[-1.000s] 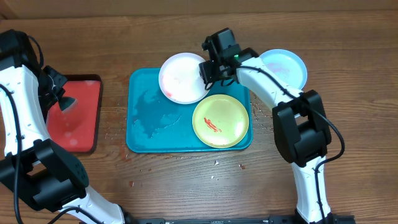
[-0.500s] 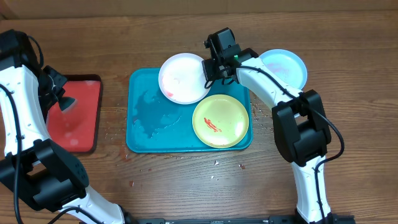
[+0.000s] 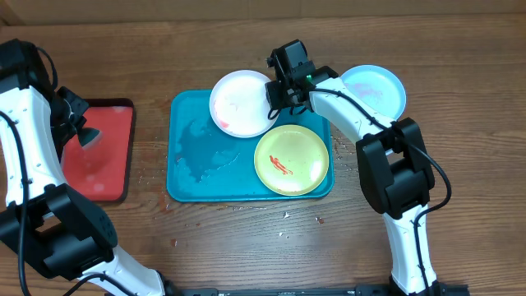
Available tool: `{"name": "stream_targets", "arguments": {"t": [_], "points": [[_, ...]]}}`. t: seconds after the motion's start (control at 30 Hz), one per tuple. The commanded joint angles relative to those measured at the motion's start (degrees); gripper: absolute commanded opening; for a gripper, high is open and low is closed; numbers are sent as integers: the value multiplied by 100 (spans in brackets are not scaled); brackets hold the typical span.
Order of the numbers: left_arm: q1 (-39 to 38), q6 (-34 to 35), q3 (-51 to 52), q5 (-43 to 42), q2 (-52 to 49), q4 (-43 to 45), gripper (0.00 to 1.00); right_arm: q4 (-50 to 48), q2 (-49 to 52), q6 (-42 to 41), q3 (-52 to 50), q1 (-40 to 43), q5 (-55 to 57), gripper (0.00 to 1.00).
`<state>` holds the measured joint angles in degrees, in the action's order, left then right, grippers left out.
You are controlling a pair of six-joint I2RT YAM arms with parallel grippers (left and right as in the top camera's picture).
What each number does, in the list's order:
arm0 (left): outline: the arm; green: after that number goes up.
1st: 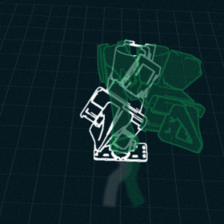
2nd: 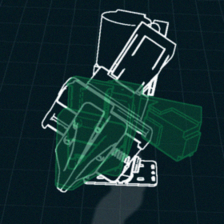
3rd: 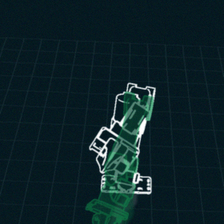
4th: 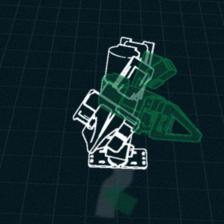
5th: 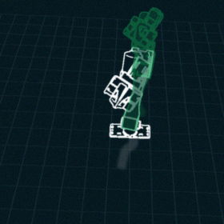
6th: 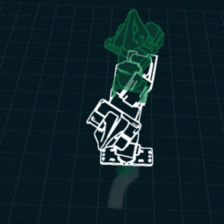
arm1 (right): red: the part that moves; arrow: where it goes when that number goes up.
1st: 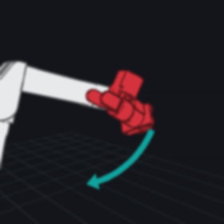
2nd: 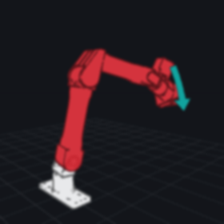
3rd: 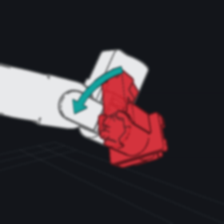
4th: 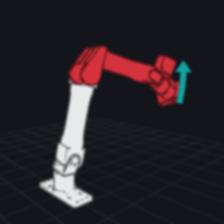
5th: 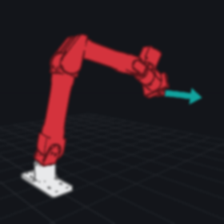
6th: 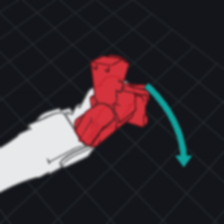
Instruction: Clean dirty plates on tray and stack at the side
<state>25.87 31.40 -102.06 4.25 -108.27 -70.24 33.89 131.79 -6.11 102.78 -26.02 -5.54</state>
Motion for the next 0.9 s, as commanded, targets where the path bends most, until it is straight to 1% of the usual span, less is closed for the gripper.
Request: {"name": "stream_targets", "arguments": {"t": [0.0, 0.03, 0.1, 0.13, 0.2, 0.27, 0.4, 0.57, 0.7, 0.87], "points": [[-50, -79, -39, -114, 55, 17, 4, -42, 111, -125, -15, -33, 31, 33], [-50, -79, -39, -114, 55, 15, 4, -44, 111, -146, -15, -33, 28, 28], [-50, -79, -39, -114, 55, 17, 5, -39, 111, -153, -15, -33, 28, 23], [-50, -79, -39, -114, 55, 15, 4, -37, 111, -168, -15, -35, 22, 18], [-50, -114, -39, -114, 55, 17, 4, -28, 111, -192, -13, -50, -17, 4], [-50, -118, -39, -114, 55, 17, 4, 9, 109, -337, 15, -63, -15, 4], [-50, -120, -39, -114, 55, 15, 4, 391, 55, -905, 358, -48, -15, 4], [-50, -168, -39, -114, 55, 17, 4, 1108, -376, -1097, 981, 236, -11, 4], [-50, -186, -39, -114, 55, 17, 4, 1480, -802, -1373, 1189, 638, -15, 4], [-50, -186, -39, -114, 55, 22, 4, 2081, -1139, -1388, 1189, 1388, -11, 4]]}}
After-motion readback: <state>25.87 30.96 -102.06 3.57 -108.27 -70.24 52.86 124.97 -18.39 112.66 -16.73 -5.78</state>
